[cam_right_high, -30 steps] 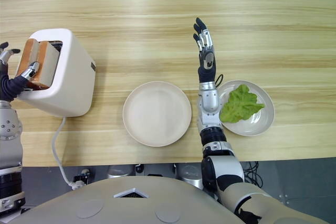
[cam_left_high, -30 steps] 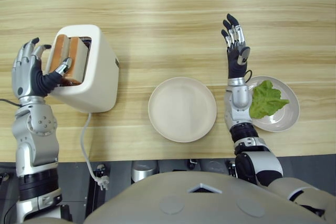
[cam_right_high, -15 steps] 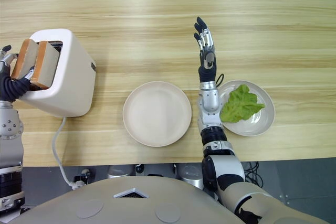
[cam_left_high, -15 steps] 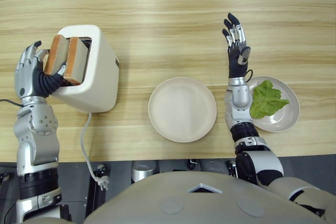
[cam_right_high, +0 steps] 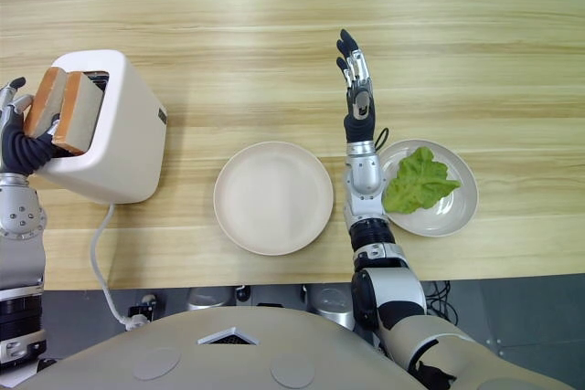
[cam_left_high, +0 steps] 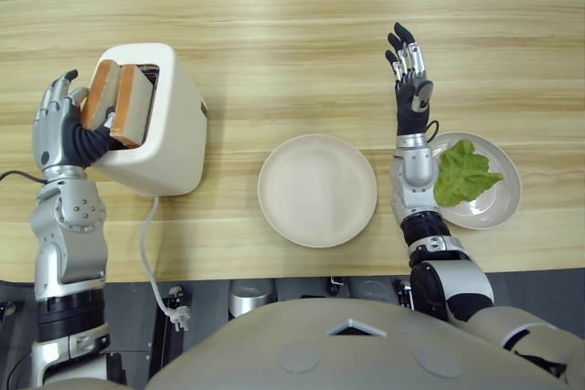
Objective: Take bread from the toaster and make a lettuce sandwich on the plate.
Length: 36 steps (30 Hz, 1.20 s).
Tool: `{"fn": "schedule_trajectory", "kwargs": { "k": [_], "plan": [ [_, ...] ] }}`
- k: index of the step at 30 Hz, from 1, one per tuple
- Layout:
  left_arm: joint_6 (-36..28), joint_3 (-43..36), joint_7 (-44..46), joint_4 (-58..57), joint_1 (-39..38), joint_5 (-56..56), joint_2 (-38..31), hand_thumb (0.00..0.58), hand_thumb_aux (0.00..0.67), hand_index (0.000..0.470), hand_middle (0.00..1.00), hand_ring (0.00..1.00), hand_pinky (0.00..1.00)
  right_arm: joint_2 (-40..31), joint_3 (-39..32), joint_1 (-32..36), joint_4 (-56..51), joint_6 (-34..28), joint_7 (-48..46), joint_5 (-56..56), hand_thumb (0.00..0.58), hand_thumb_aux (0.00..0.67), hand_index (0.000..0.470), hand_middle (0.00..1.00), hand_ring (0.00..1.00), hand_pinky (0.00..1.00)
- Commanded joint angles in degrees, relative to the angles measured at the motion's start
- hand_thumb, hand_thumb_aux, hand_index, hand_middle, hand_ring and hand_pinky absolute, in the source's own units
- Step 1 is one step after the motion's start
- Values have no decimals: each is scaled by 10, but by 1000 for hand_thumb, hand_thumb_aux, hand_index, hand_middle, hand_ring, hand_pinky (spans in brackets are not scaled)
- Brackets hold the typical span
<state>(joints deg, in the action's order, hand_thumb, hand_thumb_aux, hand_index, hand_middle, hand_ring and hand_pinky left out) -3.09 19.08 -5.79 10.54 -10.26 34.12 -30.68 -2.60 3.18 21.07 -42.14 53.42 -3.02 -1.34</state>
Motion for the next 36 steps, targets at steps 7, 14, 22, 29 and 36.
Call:
{"fn": "schedule_trajectory", "kwargs": {
  "k": [7,14,22,29,36],
  "plan": [
    [48,30,-76,86,53,0,6,580,670,460,1000,1000,1000,-1,-3,2,-11,3,5,-10,0,0,0,0,0,0],
    [109,9,-68,109,109,-33,-8,580,670,460,1000,1000,1000,-5,5,7,-16,8,13,-9,0,0,0,0,0,0],
    [121,-119,119,108,219,-258,25,580,670,460,1000,1000,1000,-93,58,-13,82,45,81,-98,0,0,0,0,0,0],
    [68,-288,384,-2,197,-410,44,580,670,460,1000,1000,1000,-342,62,-93,113,21,387,-522,0,0,0,0,0,0],
    [89,-379,423,-149,187,-356,95,580,670,460,1000,1000,1000,-477,-129,-77,-118,-99,657,-691,0,0,0,0,0,0]
  ]
}}
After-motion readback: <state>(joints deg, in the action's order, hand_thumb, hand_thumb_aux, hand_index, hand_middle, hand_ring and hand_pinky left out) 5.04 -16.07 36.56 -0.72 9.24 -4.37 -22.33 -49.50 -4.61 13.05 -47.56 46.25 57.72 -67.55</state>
